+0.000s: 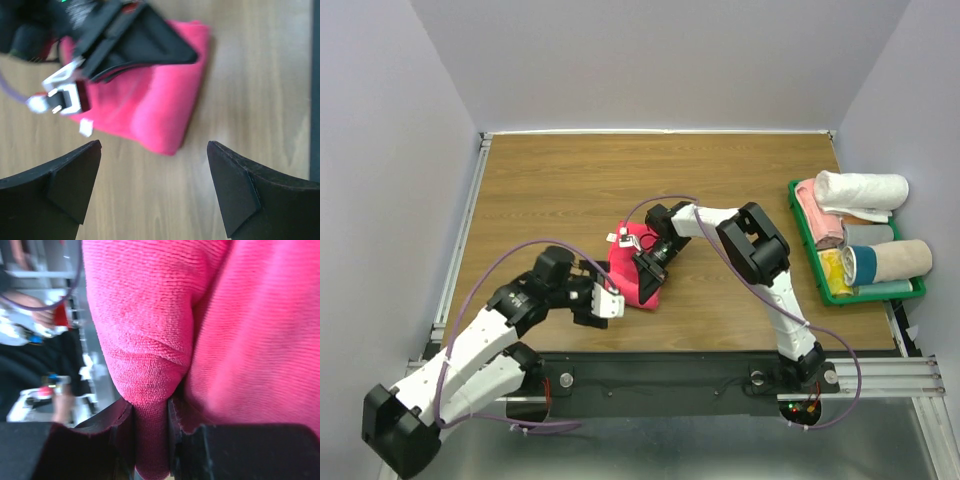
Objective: Roll the towels
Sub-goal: Roll the towel
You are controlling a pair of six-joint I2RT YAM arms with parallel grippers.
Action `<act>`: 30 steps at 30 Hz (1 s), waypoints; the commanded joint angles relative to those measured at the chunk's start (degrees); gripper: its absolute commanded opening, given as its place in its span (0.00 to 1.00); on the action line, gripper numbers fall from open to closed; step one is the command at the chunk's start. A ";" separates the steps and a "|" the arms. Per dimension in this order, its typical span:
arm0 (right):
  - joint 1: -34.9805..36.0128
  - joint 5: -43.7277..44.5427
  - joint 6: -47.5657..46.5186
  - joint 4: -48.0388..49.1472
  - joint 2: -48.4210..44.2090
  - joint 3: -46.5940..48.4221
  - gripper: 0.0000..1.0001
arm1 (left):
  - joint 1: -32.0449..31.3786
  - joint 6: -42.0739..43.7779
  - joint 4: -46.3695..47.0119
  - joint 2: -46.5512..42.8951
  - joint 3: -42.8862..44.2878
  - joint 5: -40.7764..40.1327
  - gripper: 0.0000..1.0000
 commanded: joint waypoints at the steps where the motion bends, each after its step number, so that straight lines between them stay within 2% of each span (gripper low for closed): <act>1: -0.48 0.04 -0.63 -5.54 4.33 3.10 0.06 | -11.98 -3.28 10.35 2.77 -3.63 -10.61 0.99; 8: -1.10 -0.06 -2.04 -8.88 7.59 5.57 0.08 | -19.92 -5.22 21.79 14.36 -4.43 -17.83 0.99; 13: -1.54 0.30 -2.74 -9.41 7.85 5.39 0.09 | -20.81 -4.17 28.39 20.71 -5.92 -21.53 0.99; 17: -1.98 0.38 -2.83 -9.68 8.20 5.74 0.11 | -20.90 -3.11 29.02 26.07 -6.80 -23.29 0.99; 18: -2.41 0.30 -2.74 -9.68 8.29 5.83 0.12 | -20.90 -3.28 28.67 26.95 -6.54 -23.38 0.85; 20: -2.94 0.03 -2.39 -9.68 8.12 5.74 0.16 | -20.98 -4.33 24.64 29.67 -4.53 -24.08 0.66; 21: -3.29 -0.32 -1.96 -9.68 8.12 5.74 0.18 | -20.90 -5.91 23.06 30.55 -3.73 -24.17 0.49; 22: -4.08 -0.67 -1.60 -9.76 7.68 5.74 0.23 | -20.90 -6.18 19.82 31.17 -2.77 -23.74 0.42; 24: -5.31 -0.93 -1.25 -9.76 7.24 5.66 0.33 | -20.81 -6.01 17.52 30.74 -2.50 -23.38 0.29; 25: -5.67 -1.11 -0.90 -9.85 6.98 5.74 0.39 | -20.81 -6.10 14.98 29.78 -2.24 -22.95 0.26; 27: -6.98 -1.37 -0.02 -9.76 6.19 5.92 0.42 | -20.72 -7.14 12.07 29.16 -1.01 -20.59 0.17; 29: -7.69 -0.94 0.68 -9.68 5.74 6.36 0.58 | -20.72 -7.94 7.24 29.86 1.18 -16.73 0.10; 30: -8.21 -0.76 1.03 -9.68 5.48 6.88 0.60 | -20.72 -8.47 5.74 30.29 1.98 -15.57 0.08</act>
